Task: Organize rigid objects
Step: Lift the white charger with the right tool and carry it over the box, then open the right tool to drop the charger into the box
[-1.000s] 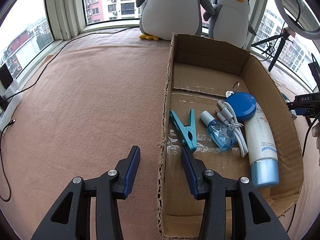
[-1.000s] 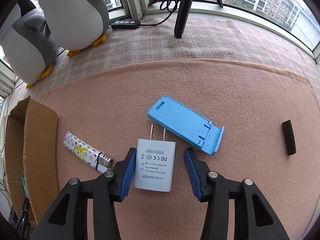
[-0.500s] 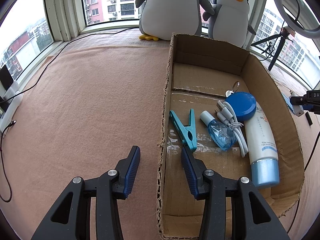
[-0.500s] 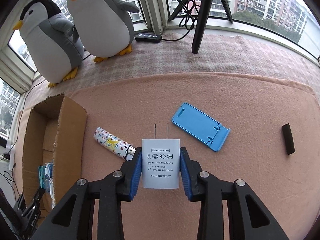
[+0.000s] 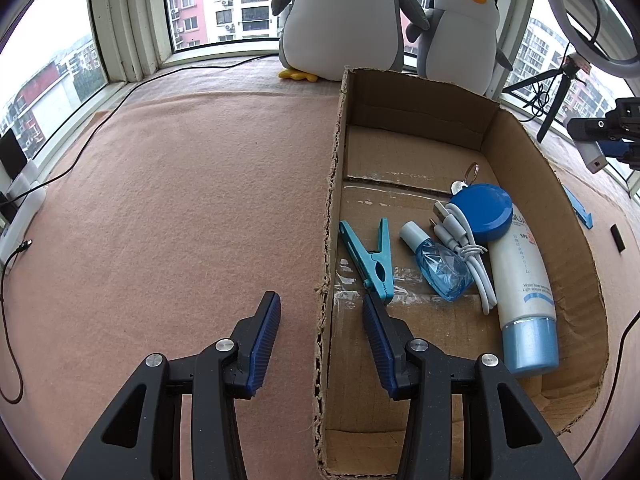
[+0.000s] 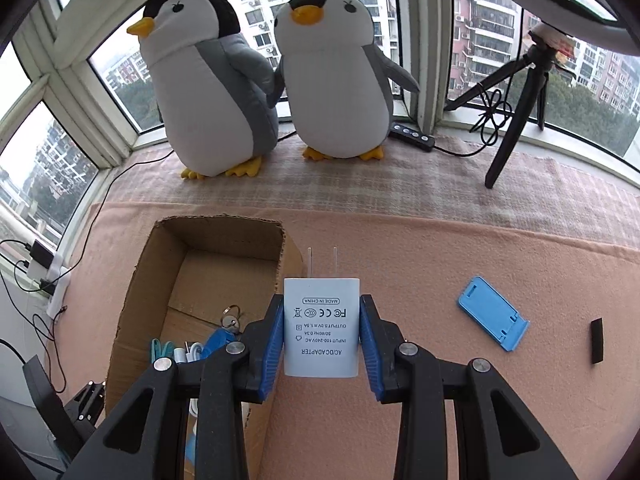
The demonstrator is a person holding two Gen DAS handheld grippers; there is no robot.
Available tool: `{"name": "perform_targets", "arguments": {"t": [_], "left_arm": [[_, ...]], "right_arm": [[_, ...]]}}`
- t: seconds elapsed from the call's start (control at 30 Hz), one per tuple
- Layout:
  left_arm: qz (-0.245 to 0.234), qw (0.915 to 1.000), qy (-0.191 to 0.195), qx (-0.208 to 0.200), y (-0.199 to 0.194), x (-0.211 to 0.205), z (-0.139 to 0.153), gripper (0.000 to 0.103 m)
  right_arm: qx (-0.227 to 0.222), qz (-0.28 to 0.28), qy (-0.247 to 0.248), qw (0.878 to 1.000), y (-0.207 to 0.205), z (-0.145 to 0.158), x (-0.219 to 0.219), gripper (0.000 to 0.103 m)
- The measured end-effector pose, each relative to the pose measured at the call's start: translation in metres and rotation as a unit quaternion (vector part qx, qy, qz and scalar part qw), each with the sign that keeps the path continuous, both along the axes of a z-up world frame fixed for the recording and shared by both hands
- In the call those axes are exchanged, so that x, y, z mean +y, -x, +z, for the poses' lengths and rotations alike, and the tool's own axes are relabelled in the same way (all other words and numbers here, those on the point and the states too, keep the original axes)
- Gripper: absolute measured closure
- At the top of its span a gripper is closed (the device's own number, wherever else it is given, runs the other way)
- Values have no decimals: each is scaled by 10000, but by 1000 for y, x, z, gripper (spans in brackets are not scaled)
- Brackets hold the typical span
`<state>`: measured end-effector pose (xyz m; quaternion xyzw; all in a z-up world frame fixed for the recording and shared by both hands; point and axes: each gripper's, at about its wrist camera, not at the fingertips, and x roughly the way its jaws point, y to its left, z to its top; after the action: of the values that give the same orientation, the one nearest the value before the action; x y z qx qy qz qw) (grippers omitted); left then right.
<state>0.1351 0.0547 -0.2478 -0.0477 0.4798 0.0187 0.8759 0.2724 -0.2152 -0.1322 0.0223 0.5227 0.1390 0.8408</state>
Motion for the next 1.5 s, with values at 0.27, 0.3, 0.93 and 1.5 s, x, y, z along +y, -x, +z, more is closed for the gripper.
{"name": "perform_targets", "arguments": {"t": [0.27,0.3,0.93,1.5], "left_arm": [[-6,10000,-11,0,0,0,0,56],[-7,10000,-10,0,0,0,0,56],[-1,10000,-20,5,0,-1,0,56],[-25,10000,-73,-1,2,-1,1,56]], "right_arm": [[-37,388,203,9990,-2,-8,42,71],[-32,420,221,9989,-2,-10,46,71],[-6,656,325,9973,-9,-24,70,67],[-223,643,395,9969,4,-12,71,47]]}}
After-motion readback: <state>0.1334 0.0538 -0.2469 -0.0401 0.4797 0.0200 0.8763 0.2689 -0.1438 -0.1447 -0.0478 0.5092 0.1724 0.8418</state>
